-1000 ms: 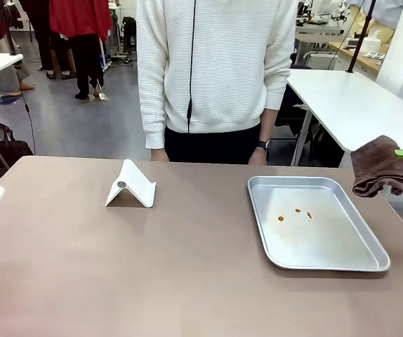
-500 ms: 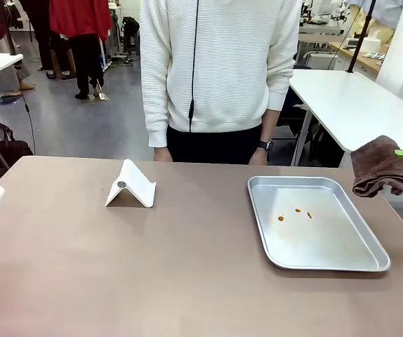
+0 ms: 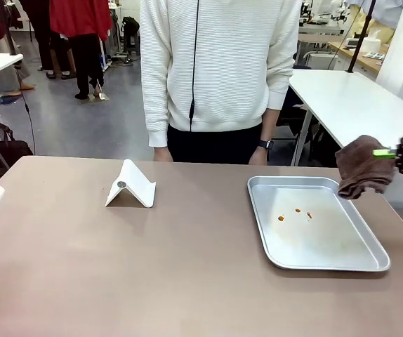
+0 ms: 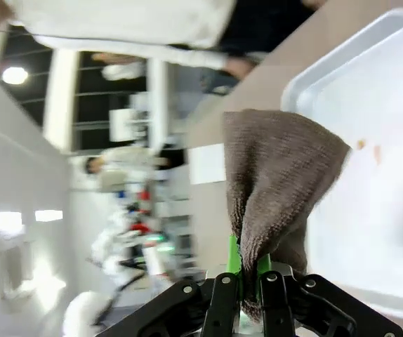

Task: Clean the surface of the table.
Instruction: Clean the area not pointed to by the person.

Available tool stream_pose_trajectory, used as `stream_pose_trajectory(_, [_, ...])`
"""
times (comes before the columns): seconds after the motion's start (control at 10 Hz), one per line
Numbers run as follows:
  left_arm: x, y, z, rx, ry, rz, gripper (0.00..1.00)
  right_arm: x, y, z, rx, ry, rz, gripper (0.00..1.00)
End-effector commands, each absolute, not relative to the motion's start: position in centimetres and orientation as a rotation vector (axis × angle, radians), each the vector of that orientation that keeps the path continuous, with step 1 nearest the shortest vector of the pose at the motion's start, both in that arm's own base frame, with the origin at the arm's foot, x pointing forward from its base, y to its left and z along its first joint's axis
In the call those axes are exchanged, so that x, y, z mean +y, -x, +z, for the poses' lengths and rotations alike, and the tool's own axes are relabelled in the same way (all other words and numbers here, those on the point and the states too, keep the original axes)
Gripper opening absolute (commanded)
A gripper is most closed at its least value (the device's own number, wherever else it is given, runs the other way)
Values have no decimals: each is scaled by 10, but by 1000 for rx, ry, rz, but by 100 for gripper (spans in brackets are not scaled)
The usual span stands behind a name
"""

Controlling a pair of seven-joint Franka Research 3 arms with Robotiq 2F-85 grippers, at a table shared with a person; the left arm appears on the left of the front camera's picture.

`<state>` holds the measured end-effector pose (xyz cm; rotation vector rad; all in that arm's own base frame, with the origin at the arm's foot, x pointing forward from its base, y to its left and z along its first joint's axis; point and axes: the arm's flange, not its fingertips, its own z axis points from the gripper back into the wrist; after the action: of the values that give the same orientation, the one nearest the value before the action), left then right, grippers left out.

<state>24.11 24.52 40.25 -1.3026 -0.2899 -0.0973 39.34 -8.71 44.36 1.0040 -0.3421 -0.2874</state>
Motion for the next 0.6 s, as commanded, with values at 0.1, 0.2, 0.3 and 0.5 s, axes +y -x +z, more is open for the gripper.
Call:
stream_pose_trajectory(0.1, [244,-239,405,-293,1301,-105,22,-66,-442,421,-328,-561,-212,8])
stream_pose_trajectory(0.2, [244,-239,405,-293,1301,-105,22,-63,-457,415,-360,-442,-224,8])
stream_pose_trajectory(0.3, [244,-239,405,-293,1301,-105,22,-57,-465,413,-345,-424,-166,8])
stream_pose_trajectory(0.5, [244,-239,405,-293,1301,-105,22,-42,-478,395,-327,-275,-131,8])
